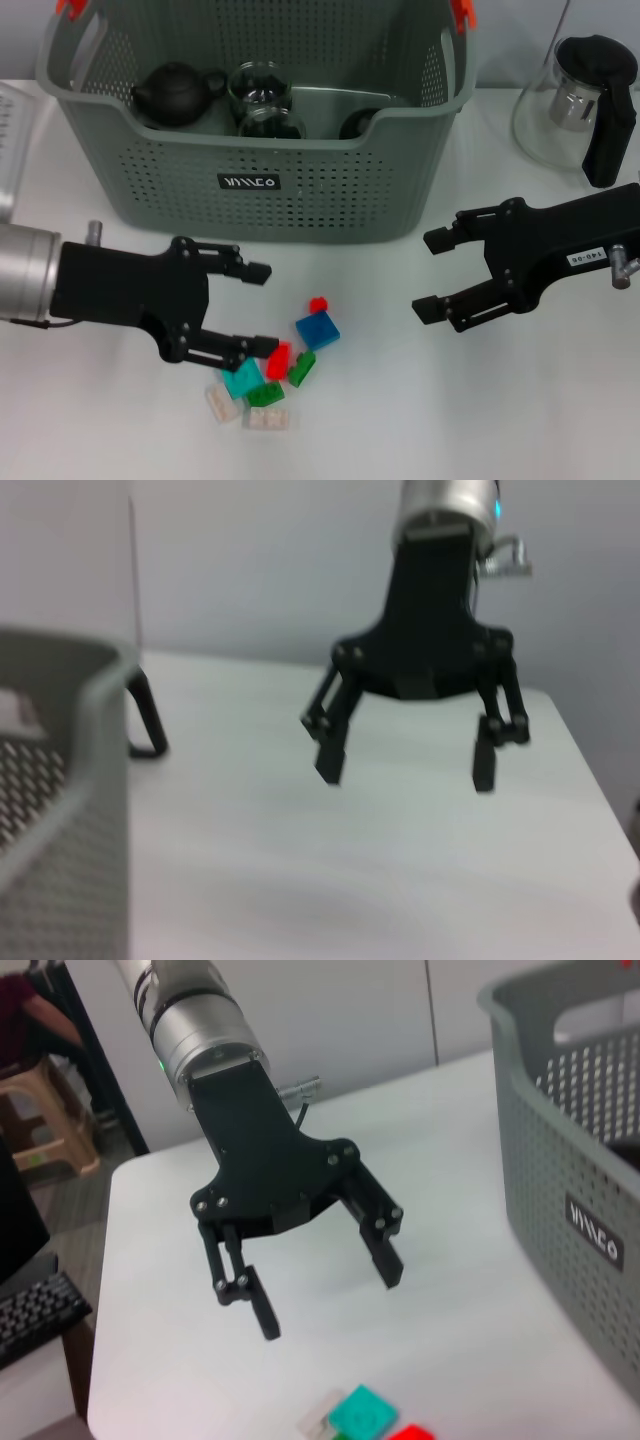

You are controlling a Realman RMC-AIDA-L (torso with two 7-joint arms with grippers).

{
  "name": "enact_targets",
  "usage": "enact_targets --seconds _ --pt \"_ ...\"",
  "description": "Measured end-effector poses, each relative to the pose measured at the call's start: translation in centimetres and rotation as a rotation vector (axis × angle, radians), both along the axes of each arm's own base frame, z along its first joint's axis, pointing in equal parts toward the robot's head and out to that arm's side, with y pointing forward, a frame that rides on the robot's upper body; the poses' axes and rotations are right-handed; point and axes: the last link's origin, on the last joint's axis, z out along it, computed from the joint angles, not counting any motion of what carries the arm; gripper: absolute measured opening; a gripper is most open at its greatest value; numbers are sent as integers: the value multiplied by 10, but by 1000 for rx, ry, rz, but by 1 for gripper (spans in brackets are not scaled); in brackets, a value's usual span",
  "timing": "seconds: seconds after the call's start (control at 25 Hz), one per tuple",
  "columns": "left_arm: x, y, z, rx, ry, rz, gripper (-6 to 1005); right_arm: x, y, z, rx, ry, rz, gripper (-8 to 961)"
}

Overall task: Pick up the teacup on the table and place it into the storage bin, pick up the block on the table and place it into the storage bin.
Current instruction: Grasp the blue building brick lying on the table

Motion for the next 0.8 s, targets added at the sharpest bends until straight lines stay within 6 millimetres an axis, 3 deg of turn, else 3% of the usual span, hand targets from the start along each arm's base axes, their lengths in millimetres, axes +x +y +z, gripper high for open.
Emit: enact_targets --seconds 0.32,0.8 --pt "1 -3 -15 -102 99 39 786 7 0 -3 -26 -45 -25 945" --pt "-3 -2 -9 -146 332 197 781 6 2 -9 -17 -35 -27 945"
